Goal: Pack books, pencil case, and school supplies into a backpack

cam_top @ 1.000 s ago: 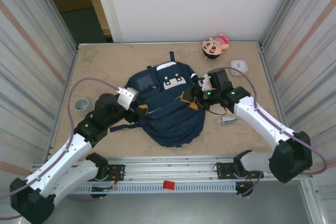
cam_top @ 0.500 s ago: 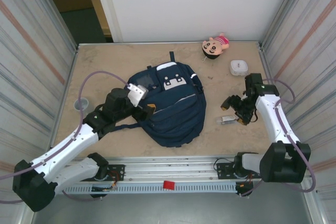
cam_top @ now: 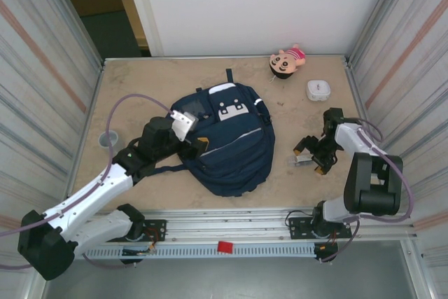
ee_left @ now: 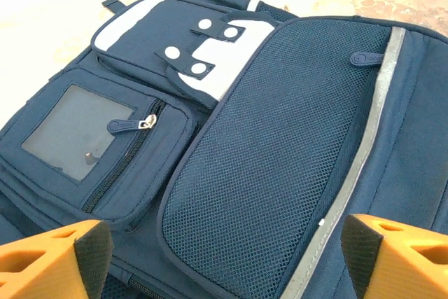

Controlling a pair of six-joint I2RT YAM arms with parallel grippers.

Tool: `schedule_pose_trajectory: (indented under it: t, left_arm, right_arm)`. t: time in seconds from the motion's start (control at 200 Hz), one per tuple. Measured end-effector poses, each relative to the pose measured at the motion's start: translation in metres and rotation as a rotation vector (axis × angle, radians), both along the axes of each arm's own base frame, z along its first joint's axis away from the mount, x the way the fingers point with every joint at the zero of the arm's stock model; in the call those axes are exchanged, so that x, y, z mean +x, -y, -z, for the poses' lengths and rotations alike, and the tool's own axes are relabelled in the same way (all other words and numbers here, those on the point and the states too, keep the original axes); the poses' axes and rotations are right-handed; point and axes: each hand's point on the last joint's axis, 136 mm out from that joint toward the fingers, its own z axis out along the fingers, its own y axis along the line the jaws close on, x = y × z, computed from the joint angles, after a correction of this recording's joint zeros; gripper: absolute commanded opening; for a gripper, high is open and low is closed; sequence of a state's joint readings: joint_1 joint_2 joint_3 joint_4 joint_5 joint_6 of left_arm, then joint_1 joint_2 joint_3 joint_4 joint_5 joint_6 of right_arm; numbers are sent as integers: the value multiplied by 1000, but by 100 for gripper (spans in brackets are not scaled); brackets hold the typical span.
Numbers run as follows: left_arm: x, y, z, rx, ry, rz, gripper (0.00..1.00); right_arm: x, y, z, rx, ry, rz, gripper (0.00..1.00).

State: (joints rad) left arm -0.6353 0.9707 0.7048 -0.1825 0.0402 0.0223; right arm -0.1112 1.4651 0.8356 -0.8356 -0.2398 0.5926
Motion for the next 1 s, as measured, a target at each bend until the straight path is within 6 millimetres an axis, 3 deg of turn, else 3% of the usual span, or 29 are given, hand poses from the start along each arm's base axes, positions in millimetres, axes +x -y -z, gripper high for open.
schedule_pose_trajectory:
  t: [0.241,0.566,0.817,0.997]
  left_arm:
    - [2,-2,0,6,5,-14,87]
    - [3,-4,0,11,8,-23,87]
    - [4,-5,0,17,12,-28,88]
    - [4,-5,0,17,12,-28,88]
  right_arm:
    - [14,-1,16,26,-6,4,86]
    - [49,0,12,35,51,-22,81]
    - [33,-3,18,-34,-23,-125,78]
    - [24,-13,22,-64,-76,-192,67]
